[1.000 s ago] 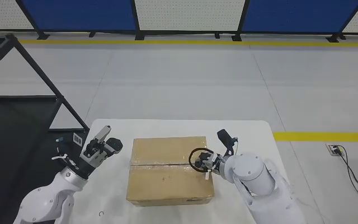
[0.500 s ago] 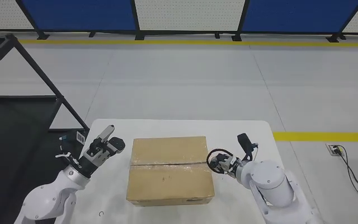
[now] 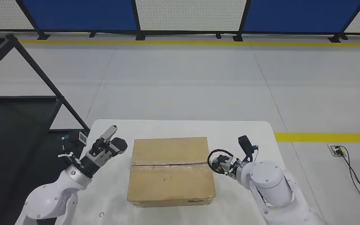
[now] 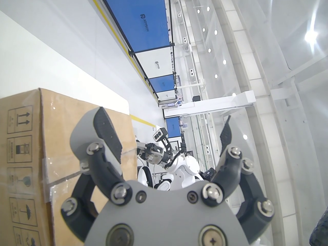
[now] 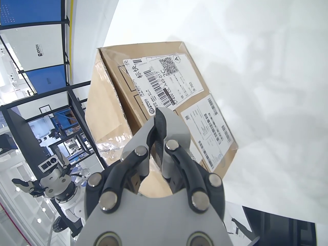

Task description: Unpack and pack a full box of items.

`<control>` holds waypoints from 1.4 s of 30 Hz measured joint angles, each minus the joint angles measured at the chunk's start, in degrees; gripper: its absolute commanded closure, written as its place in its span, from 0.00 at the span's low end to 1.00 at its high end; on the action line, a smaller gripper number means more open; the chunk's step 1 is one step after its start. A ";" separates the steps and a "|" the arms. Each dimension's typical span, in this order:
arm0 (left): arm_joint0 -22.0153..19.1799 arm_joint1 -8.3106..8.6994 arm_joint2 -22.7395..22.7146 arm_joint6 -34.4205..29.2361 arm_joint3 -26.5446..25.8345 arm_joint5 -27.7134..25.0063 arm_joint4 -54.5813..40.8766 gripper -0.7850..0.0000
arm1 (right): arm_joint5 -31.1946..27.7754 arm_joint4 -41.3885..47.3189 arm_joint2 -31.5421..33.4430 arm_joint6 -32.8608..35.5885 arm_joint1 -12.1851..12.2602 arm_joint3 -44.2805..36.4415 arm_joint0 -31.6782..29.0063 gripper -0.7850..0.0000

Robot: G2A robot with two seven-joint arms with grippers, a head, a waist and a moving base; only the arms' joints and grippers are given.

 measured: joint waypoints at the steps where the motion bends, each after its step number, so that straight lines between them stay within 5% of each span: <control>1: -0.01 0.00 0.01 0.02 -0.03 0.04 0.01 0.00 | 0.04 0.13 -0.23 -0.03 0.02 0.42 0.14 1.00; 6: -0.05 0.03 0.02 -0.09 -0.06 0.09 0.07 0.00 | -0.28 1.01 -0.50 -0.55 0.09 1.37 0.49 1.00; 12: 0.18 0.08 -0.37 0.36 0.11 0.07 0.35 0.00 | -6.37 5.49 3.06 -9.71 -0.30 -6.41 -3.99 1.00; 16: 1.30 0.20 -1.67 0.75 0.38 0.01 0.41 0.00 | -9.60 5.40 -0.36 -9.78 -0.46 -8.86 -4.53 1.00; 25: 5.73 0.53 -5.13 -0.27 0.18 -0.83 -0.31 0.00 | -9.36 7.05 -11.35 -2.21 -2.17 7.16 8.44 1.00; 42: 8.09 0.66 -7.25 -0.20 -1.19 -1.77 -1.66 0.00 | -19.58 16.18 -21.97 -1.24 -6.16 19.30 17.54 1.00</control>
